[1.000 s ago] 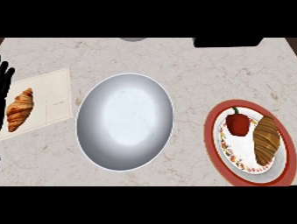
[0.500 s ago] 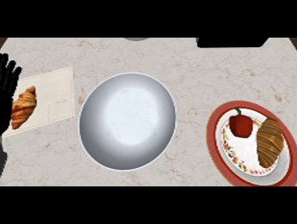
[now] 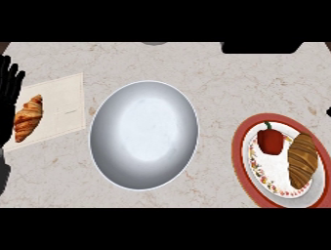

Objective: Pick the bell pepper from the plate and place it in the bowl

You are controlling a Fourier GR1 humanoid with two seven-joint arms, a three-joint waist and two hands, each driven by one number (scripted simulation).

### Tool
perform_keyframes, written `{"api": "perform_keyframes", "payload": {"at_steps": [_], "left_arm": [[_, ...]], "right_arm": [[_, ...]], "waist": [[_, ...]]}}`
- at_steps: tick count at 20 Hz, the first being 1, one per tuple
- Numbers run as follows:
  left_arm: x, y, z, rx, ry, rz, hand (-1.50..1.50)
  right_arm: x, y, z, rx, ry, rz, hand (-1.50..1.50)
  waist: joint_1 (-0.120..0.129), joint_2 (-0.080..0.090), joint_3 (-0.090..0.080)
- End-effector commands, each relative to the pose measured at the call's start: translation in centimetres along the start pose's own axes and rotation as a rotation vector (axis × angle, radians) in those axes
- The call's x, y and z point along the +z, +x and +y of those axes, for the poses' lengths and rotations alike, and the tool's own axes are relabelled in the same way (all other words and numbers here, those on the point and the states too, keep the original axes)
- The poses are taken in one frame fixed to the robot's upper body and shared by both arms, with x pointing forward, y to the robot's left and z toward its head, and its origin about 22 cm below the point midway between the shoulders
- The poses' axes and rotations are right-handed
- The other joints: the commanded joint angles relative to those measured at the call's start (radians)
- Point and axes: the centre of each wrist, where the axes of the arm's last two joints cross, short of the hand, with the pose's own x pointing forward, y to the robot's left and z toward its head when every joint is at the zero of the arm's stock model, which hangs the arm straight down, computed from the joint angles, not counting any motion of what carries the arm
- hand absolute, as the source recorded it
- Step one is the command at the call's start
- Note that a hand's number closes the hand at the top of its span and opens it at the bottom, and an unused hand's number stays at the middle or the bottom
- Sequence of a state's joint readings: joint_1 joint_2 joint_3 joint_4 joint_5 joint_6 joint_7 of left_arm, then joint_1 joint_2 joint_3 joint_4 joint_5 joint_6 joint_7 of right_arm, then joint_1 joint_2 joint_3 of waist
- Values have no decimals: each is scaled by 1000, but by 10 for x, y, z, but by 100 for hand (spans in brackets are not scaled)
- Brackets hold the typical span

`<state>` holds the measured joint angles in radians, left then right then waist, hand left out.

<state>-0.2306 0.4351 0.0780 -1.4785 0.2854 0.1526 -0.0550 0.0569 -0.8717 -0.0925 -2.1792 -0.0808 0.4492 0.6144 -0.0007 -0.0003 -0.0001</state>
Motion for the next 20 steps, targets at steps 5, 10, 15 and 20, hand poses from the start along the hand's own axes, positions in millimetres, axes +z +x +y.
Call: {"api": "perform_keyframes", "payload": {"at_steps": [5, 10, 15, 20], "left_arm": [[8, -5, -17, 9, -4, -2, 0], [11, -18, -22, -11, -9, -9, 0], [6, 3, -3, -5, -5, -3, 0], [9, 3, -14, 0, 10, 4, 0]], "right_arm": [[-44, -27, 9, -38, 10, 46, -150], [-65, -54, 49, -10, 39, 52, -150], [-74, -59, 58, -45, 9, 19, -150], [-77, -59, 54, -48, 4, -31, -150]], "waist": [[6, 1, 0], [3, 2, 1], [4, 0, 0], [2, -1, 0]]}}
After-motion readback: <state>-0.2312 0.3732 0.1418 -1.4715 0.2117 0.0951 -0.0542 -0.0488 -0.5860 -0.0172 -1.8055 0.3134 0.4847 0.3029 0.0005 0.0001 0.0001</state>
